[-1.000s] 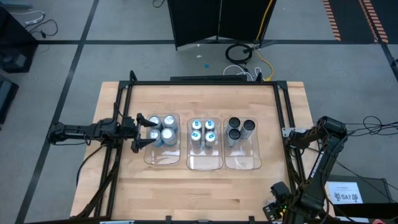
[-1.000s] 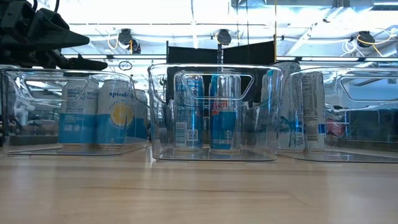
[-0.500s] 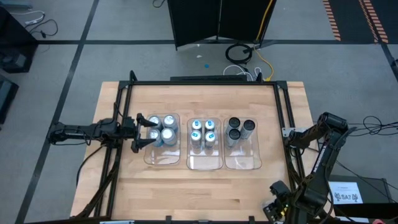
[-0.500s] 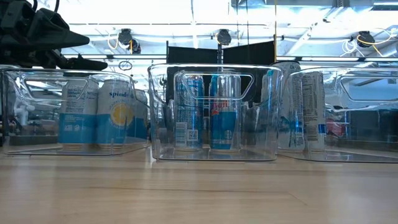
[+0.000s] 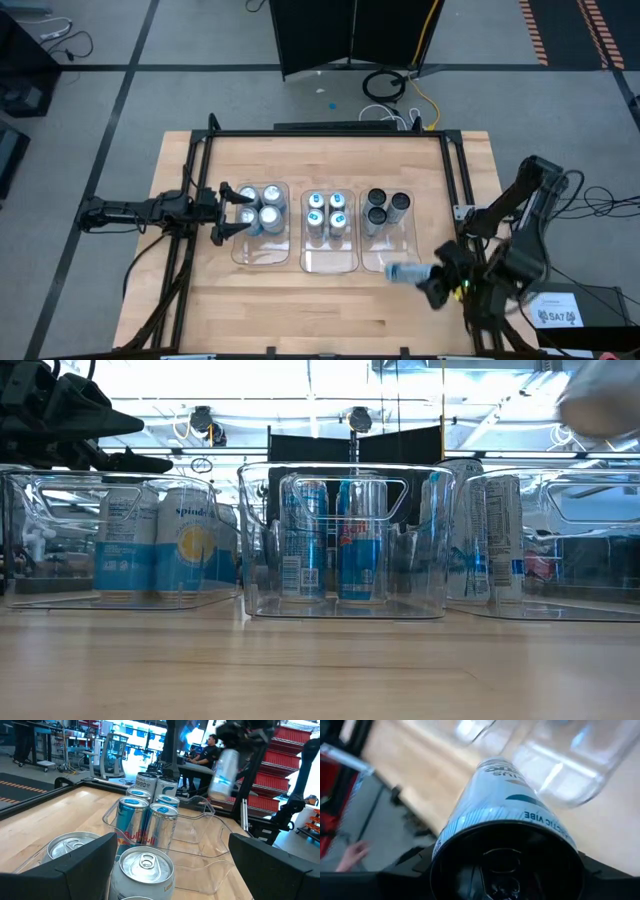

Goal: Sort soda cans
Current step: Put the white-blue soda can into the right transparent bin

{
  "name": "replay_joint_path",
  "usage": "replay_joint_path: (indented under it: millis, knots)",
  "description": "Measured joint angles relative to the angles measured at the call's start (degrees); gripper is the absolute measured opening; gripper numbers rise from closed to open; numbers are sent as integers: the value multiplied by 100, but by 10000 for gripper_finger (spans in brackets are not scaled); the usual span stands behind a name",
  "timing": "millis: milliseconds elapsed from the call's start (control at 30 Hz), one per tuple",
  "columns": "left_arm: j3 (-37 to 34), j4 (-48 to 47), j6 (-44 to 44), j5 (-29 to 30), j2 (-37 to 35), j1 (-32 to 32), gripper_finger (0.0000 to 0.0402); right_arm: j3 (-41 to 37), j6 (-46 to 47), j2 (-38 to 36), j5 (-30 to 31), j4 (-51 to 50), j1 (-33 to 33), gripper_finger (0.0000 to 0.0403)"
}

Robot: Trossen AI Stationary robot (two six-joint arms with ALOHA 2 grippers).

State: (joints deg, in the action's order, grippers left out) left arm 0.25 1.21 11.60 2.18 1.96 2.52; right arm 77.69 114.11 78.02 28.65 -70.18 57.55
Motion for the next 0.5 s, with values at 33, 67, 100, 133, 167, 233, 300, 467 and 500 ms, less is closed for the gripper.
replay_joint_path:
  millis: [33,67,100,133,167,233,300,467,500]
  knots:
    - [0,0,0,0,1,0,389,0,-53,-105,-25,-223,-115,246]
    - [0,0,2,0,0,0,389,0,-140,-198,-61,-407,-236,246]
    - [0,0,0,0,0,-2,389,0,-234,-296,-112,-543,-374,247]
    - [0,0,2,2,0,0,389,0,-312,-398,-211,-645,-523,247]
    - [0,0,1,0,0,0,389,1,-386,-491,-351,-744,-681,247]
    - [0,0,0,2,0,0,389,2,-577,-624,-652,-973,-1039,247]
    - [0,0,0,0,0,-1,389,2,-822,-684,-933,-1094,-1384,247]
    - [0,0,1,1,1,0,389,2,-1503,-648,-1565,-1132,-2183,247]
    - [0,0,2,1,1,0,389,2,-1689,-611,-1591,-1088,-2327,247]
